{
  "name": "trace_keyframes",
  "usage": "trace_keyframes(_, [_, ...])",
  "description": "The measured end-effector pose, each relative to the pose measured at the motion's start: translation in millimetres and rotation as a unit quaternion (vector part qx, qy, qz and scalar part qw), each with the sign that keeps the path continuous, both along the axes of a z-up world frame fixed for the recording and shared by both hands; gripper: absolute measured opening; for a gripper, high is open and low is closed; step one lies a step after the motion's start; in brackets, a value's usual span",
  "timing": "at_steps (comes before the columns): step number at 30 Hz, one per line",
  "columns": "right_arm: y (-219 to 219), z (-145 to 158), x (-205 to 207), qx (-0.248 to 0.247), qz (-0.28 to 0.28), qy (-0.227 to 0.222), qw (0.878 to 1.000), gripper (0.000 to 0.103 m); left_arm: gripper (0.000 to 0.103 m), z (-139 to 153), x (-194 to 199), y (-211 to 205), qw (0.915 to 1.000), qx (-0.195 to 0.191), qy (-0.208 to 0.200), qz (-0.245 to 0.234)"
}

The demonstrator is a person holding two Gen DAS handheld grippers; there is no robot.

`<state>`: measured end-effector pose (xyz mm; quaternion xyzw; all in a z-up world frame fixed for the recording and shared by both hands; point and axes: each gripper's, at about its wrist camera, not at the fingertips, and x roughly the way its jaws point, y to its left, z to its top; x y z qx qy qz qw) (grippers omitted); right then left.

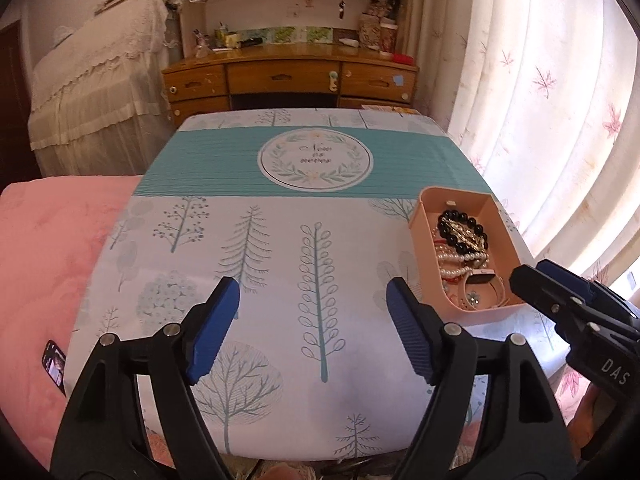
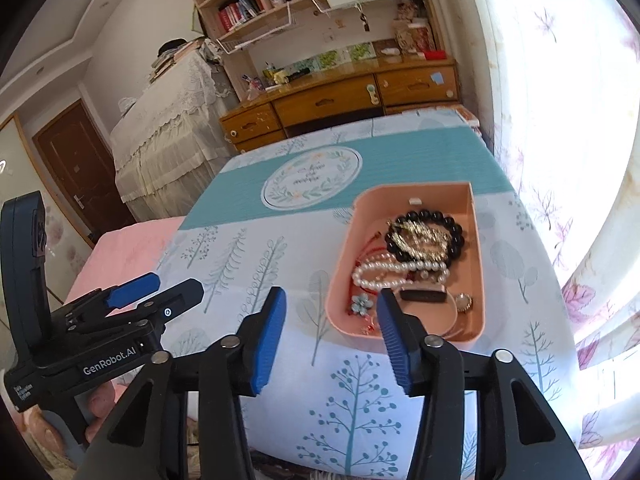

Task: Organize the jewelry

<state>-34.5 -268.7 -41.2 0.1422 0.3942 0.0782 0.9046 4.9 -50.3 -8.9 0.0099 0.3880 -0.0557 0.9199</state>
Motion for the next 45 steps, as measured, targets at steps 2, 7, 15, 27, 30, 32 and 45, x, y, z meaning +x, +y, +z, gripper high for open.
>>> trace_keyframes(2, [4,13,-3,0.004,-0.002,-0.011,1.0,0.062,0.075,8,-5,6,0.9998,-0.002,-0.012,0.015])
trace_keyframes(7, [19,47,-14,0.002,-0.001,-0.044,0.999,0.071,0.077,20,-12,10,0.999,0.002,-0.027,0.036])
trace_keyframes(15, [42,72,-25,-0.042,-0.003,-0.074,0.996,0.075,0.078,22,-13,10,0.9986,0.005,-0.029,0.045])
trace_keyframes(27, [50,61,-16,-0.042,0.002,-0.052,0.998,0.076,0.078,16,-7,14,0.9988,0.01,-0.022,0.043])
trace_keyframes(30, [51,57,-11,-0.039,0.003,-0.046,0.998,0.076,0.078,15,-7,15,0.9987,0.011,-0.023,0.043])
trace_keyframes(32, [50,55,-7,-0.038,0.002,-0.043,0.998,0.076,0.078,14,-5,16,0.9987,0.012,-0.022,0.044])
trace_keyframes(45, [53,48,2,-0.035,0.004,-0.04,0.999,0.076,0.078,10,-1,19,0.9988,0.013,-0.014,0.045])
